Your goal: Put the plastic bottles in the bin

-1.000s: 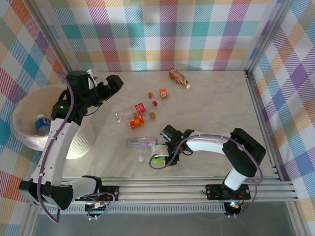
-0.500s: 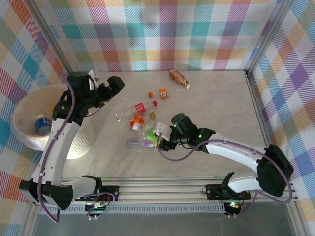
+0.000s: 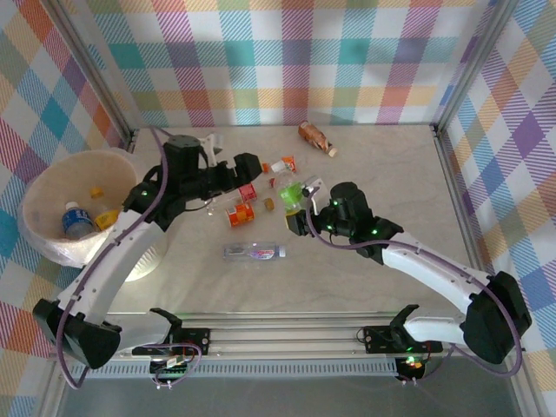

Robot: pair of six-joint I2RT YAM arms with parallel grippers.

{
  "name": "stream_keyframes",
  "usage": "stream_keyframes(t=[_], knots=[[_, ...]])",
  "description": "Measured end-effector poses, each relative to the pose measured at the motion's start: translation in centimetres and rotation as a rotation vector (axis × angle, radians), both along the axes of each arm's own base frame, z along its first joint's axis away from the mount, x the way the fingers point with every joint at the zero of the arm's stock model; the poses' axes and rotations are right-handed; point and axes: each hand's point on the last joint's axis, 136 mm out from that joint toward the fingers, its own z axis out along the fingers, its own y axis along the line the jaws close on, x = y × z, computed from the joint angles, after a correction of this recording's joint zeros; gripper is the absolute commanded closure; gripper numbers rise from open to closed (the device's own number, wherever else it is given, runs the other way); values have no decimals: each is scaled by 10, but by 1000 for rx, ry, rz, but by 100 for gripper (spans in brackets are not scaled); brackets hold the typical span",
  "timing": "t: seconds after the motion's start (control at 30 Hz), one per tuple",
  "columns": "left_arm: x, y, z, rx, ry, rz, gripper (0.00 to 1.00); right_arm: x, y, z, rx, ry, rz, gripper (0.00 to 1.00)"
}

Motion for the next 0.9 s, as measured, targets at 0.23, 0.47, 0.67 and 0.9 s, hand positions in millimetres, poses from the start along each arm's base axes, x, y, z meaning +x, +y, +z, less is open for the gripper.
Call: stream_keyframes(t=[0.23,0.47,0.67,0.9], knots=[[-5,-51,-33,92,12,-99,3,-1,2,7,32,3,3,53],[5,-71,-28,51,-29,-102,14,-1,6,15,67,-13,18,53],[9,-82,-28,29,-39,-110,21,-1,12,30,115,-10,31,51],[13,-91,-37,28,-31,-124,42,1,24,36,150,29,61,47]])
